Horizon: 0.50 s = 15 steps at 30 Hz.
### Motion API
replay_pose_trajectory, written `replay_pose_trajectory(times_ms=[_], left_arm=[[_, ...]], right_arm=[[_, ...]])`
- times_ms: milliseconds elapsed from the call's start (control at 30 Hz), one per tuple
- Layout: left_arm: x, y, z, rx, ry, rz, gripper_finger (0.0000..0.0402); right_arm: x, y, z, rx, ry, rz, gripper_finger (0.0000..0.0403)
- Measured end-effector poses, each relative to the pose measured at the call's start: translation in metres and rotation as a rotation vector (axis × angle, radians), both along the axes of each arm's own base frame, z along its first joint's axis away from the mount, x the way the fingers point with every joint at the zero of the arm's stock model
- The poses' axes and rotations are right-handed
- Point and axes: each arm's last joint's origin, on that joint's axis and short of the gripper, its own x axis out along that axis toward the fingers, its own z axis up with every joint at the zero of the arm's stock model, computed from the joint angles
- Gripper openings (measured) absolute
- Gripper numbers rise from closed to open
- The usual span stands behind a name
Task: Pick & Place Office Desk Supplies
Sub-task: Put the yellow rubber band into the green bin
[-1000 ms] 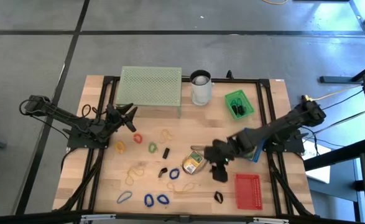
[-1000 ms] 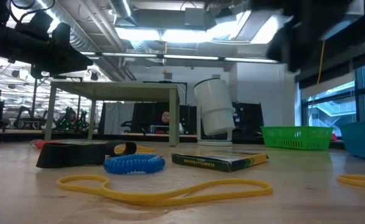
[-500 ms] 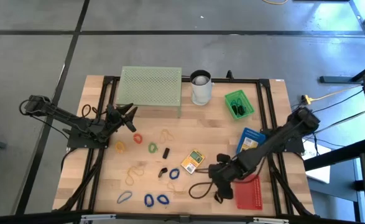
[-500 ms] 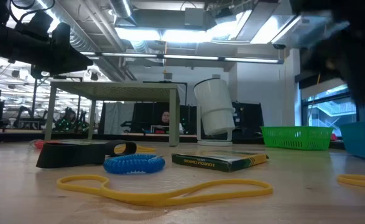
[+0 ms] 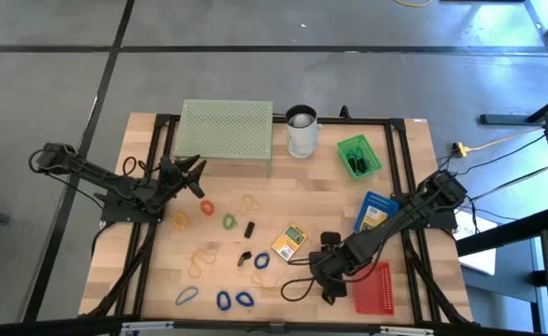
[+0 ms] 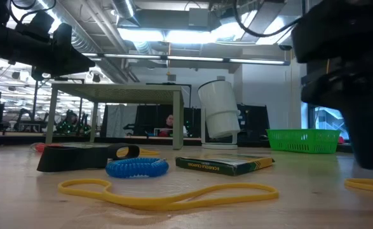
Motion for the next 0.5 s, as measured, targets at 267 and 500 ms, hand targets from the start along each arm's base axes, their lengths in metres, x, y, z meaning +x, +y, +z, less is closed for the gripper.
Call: replay_pose_trajectory(times_ms=[267,500], left_arm=[[0.0,0.0,0.0,0.0,0.0,0.0,0.0139],[0.0,0.0,0.0,0.0,0.0,0.0,0.0139]], right_arm=[[-0.001,0.005,0.001,0.025,-0.014,-0.056,0.0197],[-0.003,0.012,-0.012,0.01,0.007,-0.066,0.0197]])
